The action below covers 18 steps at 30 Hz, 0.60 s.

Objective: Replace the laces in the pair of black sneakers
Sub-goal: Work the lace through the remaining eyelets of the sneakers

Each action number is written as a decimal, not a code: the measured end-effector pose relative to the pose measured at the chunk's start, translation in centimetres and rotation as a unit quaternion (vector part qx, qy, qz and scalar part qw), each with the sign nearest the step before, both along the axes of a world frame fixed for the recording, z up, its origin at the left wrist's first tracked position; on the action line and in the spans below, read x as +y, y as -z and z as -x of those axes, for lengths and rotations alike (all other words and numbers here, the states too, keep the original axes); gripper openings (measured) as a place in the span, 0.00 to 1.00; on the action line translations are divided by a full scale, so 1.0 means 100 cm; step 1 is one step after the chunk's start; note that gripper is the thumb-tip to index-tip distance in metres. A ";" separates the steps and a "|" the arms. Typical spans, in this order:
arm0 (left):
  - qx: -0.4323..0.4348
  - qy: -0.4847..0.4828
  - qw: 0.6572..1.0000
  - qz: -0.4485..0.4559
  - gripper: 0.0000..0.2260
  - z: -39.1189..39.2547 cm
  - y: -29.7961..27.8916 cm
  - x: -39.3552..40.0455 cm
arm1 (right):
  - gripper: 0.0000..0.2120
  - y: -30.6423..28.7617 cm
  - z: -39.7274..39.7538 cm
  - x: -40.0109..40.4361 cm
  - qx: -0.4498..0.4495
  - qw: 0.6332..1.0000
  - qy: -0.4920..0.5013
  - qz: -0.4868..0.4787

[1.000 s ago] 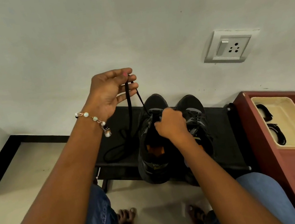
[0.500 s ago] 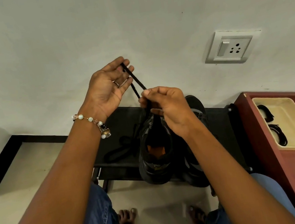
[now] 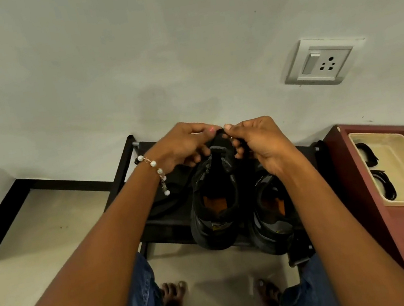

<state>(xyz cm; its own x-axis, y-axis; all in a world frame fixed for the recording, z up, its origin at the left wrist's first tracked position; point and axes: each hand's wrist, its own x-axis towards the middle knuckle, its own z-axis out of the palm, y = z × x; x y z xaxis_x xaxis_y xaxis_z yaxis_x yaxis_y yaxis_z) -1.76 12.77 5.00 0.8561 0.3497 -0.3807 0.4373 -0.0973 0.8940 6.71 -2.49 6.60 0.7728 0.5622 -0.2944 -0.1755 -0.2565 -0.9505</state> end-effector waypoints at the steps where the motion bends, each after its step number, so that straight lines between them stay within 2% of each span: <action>1: -0.015 0.015 1.000 -0.008 0.09 -0.002 -0.001 -0.004 | 0.11 0.001 0.001 0.002 -0.007 1.000 -0.003 0.010; 4: -0.029 -0.001 0.999 -0.031 0.08 -0.003 0.001 -0.007 | 0.12 0.002 0.000 0.001 -0.018 0.999 -0.009 0.026; 7: -0.039 -0.131 0.990 -0.013 0.10 -0.003 0.005 0.002 | 0.10 0.004 -0.007 -0.006 -0.016 0.998 -0.005 0.056; 10: -0.066 -0.324 0.942 0.057 0.10 -0.001 0.009 0.019 | 0.09 0.007 -0.016 -0.013 -0.018 0.996 0.002 0.090; 13: -0.102 -0.432 0.892 0.083 0.07 0.001 0.014 0.030 | 0.07 0.012 -0.020 -0.014 -0.034 0.991 0.000 0.130; 15: -0.095 -0.436 0.892 0.071 0.06 -0.002 0.020 0.034 | 0.08 0.015 -0.020 -0.012 -0.061 0.987 0.001 0.150; 18: -0.022 -0.320 0.947 -0.029 0.21 -0.007 0.032 0.029 | 0.11 0.019 -0.017 -0.007 -0.077 0.987 -0.013 0.144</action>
<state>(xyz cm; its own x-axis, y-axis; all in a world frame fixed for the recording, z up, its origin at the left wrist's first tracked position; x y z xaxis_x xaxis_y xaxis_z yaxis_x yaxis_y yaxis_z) -1.06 15.68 1.76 0.4754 0.8221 -0.3134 0.3860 0.1252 0.9140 8.41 -3.15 4.68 0.8075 0.4923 -0.3251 -0.0252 -0.5217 -0.8528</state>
